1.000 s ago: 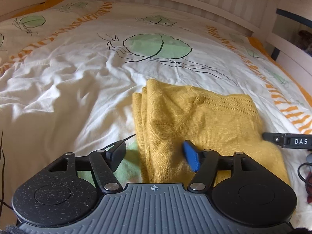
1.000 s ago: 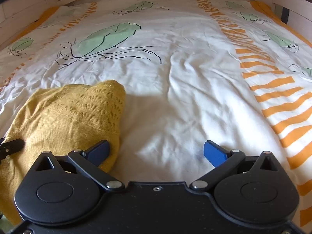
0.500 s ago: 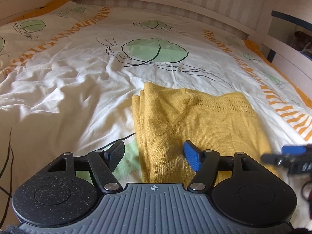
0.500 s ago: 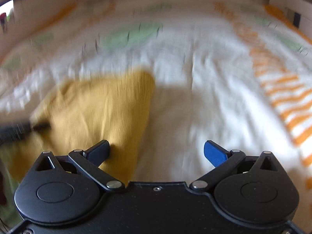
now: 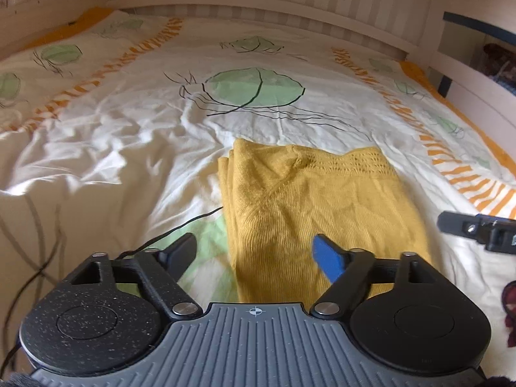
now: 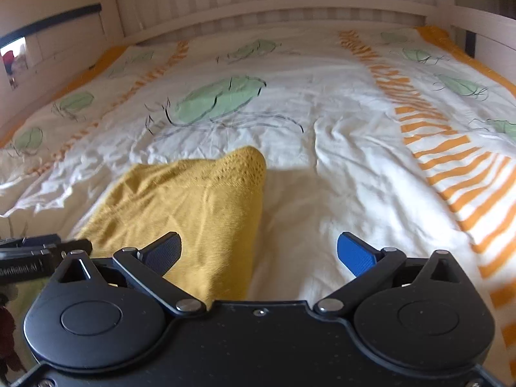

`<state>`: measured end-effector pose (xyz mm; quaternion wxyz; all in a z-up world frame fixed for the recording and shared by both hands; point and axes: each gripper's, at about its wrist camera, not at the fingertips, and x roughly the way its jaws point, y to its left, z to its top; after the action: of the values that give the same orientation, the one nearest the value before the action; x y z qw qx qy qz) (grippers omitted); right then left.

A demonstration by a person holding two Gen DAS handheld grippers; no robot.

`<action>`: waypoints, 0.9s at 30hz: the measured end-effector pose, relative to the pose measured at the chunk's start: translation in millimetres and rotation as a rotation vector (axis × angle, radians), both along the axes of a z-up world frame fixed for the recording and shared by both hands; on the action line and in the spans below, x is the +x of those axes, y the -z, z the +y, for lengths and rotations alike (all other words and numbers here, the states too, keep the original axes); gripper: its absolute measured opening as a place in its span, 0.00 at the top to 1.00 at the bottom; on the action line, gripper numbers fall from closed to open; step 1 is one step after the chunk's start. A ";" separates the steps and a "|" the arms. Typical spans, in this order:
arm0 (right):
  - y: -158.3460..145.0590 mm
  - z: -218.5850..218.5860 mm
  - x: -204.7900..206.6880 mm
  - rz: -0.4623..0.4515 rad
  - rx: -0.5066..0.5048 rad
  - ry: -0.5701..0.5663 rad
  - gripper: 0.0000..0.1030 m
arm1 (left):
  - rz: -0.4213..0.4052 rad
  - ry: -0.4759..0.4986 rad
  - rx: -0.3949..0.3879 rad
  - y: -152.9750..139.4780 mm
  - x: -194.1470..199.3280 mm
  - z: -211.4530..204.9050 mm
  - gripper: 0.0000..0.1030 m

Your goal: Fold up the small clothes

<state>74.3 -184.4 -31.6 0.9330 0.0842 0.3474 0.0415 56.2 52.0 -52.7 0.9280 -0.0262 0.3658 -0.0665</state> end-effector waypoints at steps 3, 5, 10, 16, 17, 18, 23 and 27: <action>-6.2 -2.2 -13.9 -0.005 0.050 0.019 0.01 | -0.002 -0.013 0.023 -7.6 -13.4 -2.4 0.06; -9.6 0.1 -23.9 0.000 0.046 0.030 0.00 | -0.003 -0.013 0.036 -12.3 -21.4 -5.2 0.01; -15.7 8.7 -45.0 -0.001 0.037 0.012 0.00 | 0.011 -0.029 0.056 -19.8 -38.3 -10.7 0.01; -20.5 17.5 -66.4 -0.006 0.034 -0.017 0.01 | 0.046 -0.030 0.067 -20.6 -51.8 -13.6 0.01; -21.2 20.5 -69.7 -0.010 0.021 -0.020 0.01 | 0.049 -0.032 0.076 -20.4 -53.7 -14.2 0.01; -21.5 22.7 -72.4 -0.011 0.003 -0.019 0.01 | 0.052 -0.035 0.083 -20.0 -55.8 -14.9 0.01; -22.0 31.3 -83.1 -0.021 -0.083 0.014 0.01 | 0.068 -0.075 0.130 -17.8 -61.2 -16.4 0.02; -18.4 31.0 -81.1 0.014 -0.076 0.034 0.01 | 0.063 -0.112 0.158 -19.6 -65.6 -16.8 0.02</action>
<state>-6.8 -153.4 -13.2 0.9337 0.0551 0.3537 0.0118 -9.3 35.2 -33.0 0.9175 0.0245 0.3968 0.0152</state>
